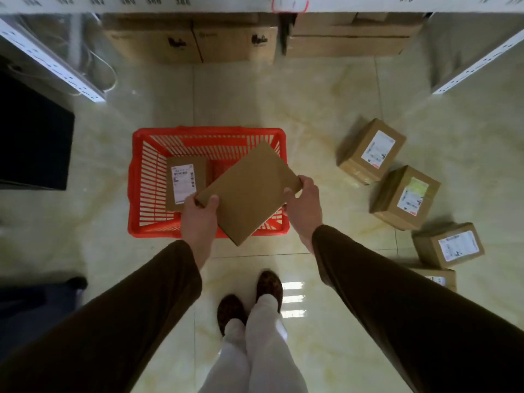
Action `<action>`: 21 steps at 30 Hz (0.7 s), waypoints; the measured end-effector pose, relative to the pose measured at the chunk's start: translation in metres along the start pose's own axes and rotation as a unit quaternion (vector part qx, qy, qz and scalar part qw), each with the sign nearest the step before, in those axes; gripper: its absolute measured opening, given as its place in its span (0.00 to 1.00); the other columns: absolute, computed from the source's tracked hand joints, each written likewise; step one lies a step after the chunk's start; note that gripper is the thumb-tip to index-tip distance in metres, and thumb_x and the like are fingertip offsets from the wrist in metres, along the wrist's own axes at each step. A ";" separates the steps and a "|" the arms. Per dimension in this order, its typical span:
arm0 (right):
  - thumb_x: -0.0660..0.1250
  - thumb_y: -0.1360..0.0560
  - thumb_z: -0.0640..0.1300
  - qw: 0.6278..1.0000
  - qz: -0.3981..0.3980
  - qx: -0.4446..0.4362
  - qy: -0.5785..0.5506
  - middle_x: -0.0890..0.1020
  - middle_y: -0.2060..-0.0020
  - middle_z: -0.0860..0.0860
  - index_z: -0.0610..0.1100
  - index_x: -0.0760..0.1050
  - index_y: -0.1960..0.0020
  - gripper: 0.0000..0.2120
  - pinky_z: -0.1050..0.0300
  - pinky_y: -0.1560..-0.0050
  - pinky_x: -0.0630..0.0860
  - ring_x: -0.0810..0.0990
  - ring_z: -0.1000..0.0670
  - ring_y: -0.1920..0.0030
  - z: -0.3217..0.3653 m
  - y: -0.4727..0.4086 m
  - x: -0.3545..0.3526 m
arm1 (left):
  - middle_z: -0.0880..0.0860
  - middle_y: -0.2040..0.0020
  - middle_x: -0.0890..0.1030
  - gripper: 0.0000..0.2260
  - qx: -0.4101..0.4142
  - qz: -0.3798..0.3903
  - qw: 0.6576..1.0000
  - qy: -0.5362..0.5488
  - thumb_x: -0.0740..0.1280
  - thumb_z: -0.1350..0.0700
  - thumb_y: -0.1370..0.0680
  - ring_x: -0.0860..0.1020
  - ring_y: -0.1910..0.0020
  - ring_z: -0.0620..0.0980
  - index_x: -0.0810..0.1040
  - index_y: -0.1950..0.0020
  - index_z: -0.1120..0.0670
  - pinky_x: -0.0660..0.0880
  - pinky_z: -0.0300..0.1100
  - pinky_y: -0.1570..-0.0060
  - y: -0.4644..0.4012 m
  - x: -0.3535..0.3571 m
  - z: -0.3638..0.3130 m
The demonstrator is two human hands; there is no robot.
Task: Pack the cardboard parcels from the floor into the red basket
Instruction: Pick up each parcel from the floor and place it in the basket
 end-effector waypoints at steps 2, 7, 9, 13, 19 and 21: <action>0.63 0.22 0.53 1.000 0.014 0.024 -0.006 0.73 0.35 0.53 0.53 0.67 0.28 0.23 0.39 0.41 0.83 0.83 0.44 0.42 -0.004 -0.005 0.017 | 0.46 0.38 0.75 0.19 -0.005 0.006 1.000 0.021 0.65 0.53 0.17 0.75 0.39 0.50 0.69 0.27 0.51 0.74 0.48 0.41 -0.013 -0.006 -0.002; 0.63 0.24 0.54 0.998 0.023 0.059 -0.016 0.77 0.37 0.50 0.54 0.68 0.28 0.24 0.39 0.42 0.84 0.83 0.44 0.43 -0.015 -0.013 0.053 | 0.47 0.37 0.78 0.20 -0.054 0.037 0.994 0.083 0.68 0.57 0.19 0.78 0.38 0.52 0.69 0.29 0.45 0.76 0.55 0.37 -0.044 -0.015 0.007; 0.63 0.23 0.52 0.997 0.020 0.064 -0.025 0.78 0.37 0.50 0.53 0.70 0.29 0.23 0.39 0.41 0.83 0.82 0.44 0.42 -0.017 -0.015 0.067 | 0.47 0.36 0.78 0.20 -0.066 0.055 0.991 0.099 0.67 0.60 0.19 0.78 0.36 0.53 0.69 0.30 0.43 0.75 0.58 0.36 -0.057 -0.018 0.012; 0.64 0.23 0.48 0.996 0.007 0.074 -0.053 0.80 0.39 0.49 0.50 0.72 0.30 0.22 0.38 0.38 0.82 0.82 0.42 0.39 -0.019 -0.017 0.093 | 0.43 0.36 0.76 0.28 -0.040 0.100 0.992 0.064 0.66 0.62 0.18 0.76 0.37 0.48 0.62 0.22 0.43 0.73 0.54 0.34 -0.076 -0.027 0.007; 0.66 0.22 0.49 0.991 -0.036 0.104 -0.069 0.81 0.42 0.48 0.49 0.73 0.32 0.19 0.43 0.41 0.81 0.81 0.42 0.41 -0.024 -0.017 0.118 | 0.47 0.33 0.74 0.35 -0.057 0.170 0.984 0.000 0.69 0.60 0.20 0.74 0.33 0.53 0.56 0.20 0.39 0.71 0.58 0.32 -0.111 -0.038 0.008; 0.67 0.23 0.54 0.990 -0.028 0.121 -0.060 0.81 0.44 0.48 0.50 0.73 0.36 0.18 0.39 0.39 0.80 0.80 0.40 0.40 -0.035 -0.019 0.129 | 0.45 0.39 0.76 0.33 -0.057 0.144 0.987 -0.040 0.73 0.57 0.23 0.76 0.36 0.53 0.61 0.24 0.41 0.72 0.59 0.33 -0.128 -0.044 0.011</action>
Point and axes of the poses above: each hand's wrist, its own y-axis away from the middle knuckle, its own x-axis out of the palm, z = x × y, the point moved 10 cm from there along -y, towards the middle knuckle
